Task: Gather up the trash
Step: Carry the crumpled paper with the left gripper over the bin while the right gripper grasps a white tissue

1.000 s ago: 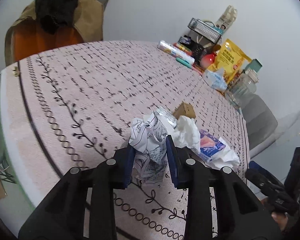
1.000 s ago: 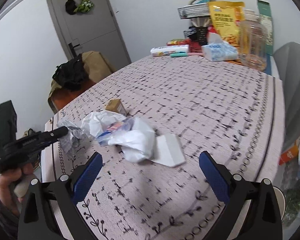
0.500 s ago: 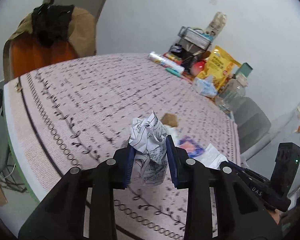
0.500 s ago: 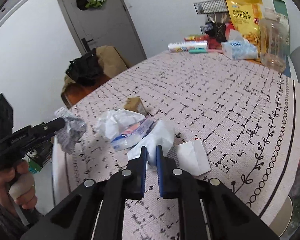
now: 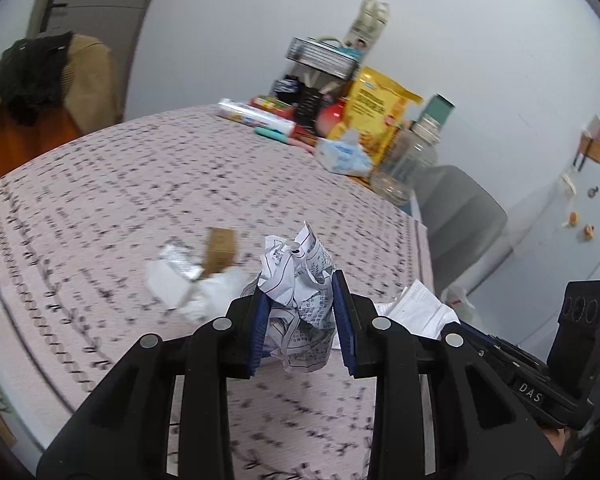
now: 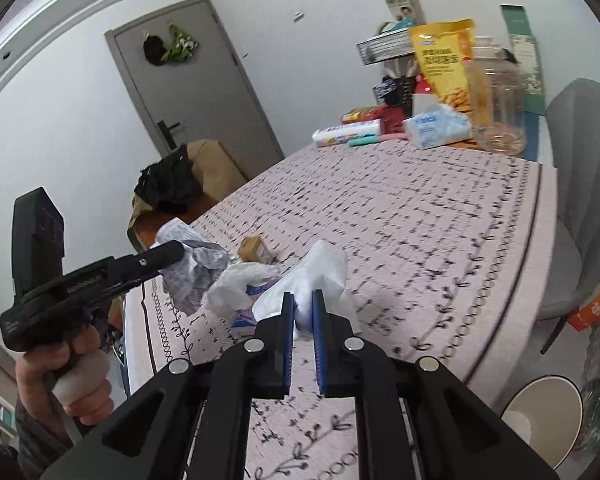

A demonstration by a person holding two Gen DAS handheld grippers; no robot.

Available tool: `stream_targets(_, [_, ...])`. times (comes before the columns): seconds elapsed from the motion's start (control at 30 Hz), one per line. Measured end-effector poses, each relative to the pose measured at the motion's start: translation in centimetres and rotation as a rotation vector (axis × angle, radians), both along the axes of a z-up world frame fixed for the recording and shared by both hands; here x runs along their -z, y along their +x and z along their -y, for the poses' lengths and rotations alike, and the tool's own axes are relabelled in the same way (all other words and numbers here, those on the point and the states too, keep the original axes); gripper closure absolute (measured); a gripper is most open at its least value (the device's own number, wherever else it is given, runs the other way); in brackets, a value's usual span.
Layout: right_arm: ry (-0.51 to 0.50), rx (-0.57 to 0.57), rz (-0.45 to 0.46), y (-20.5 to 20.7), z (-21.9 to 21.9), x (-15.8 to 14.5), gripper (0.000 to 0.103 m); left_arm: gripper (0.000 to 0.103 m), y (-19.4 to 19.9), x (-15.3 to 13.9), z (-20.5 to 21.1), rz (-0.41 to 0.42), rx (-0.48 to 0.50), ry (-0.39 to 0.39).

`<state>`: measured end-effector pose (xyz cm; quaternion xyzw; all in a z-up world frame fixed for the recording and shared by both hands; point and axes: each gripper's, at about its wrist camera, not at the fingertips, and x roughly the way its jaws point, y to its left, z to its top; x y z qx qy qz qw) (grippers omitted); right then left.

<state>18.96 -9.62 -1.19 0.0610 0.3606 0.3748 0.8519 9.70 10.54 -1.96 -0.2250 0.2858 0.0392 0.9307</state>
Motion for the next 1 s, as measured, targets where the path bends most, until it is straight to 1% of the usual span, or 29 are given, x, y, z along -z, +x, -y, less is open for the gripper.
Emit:
stream_targets(0.23, [0.016, 0.097, 0.002, 0.4, 4.7, -0.3, 0.093, 0.073, 2.9, -0.4, 4.4, -0.011, 0.097, 0.018])
stream_targets(0.47, [0.027, 0.227, 0.003, 1.0, 10.6, -0.1, 0.093, 0.073, 5.8, 0.1, 9.1, -0.036, 0.195, 0.032])
stream_targets(0.73, [0.055, 0.355, -0.052, 2.0, 17.1, 2.3, 0.093, 0.073, 8.5, 1.2, 15.3, -0.077, 0.31, 0.063])
stream_targets(1.0, [0.08, 0.47, -0.123, 3.4, 22.9, 6.4, 0.093, 0.073, 11.2, 2.5, 21.2, -0.133, 0.407, 0.109])
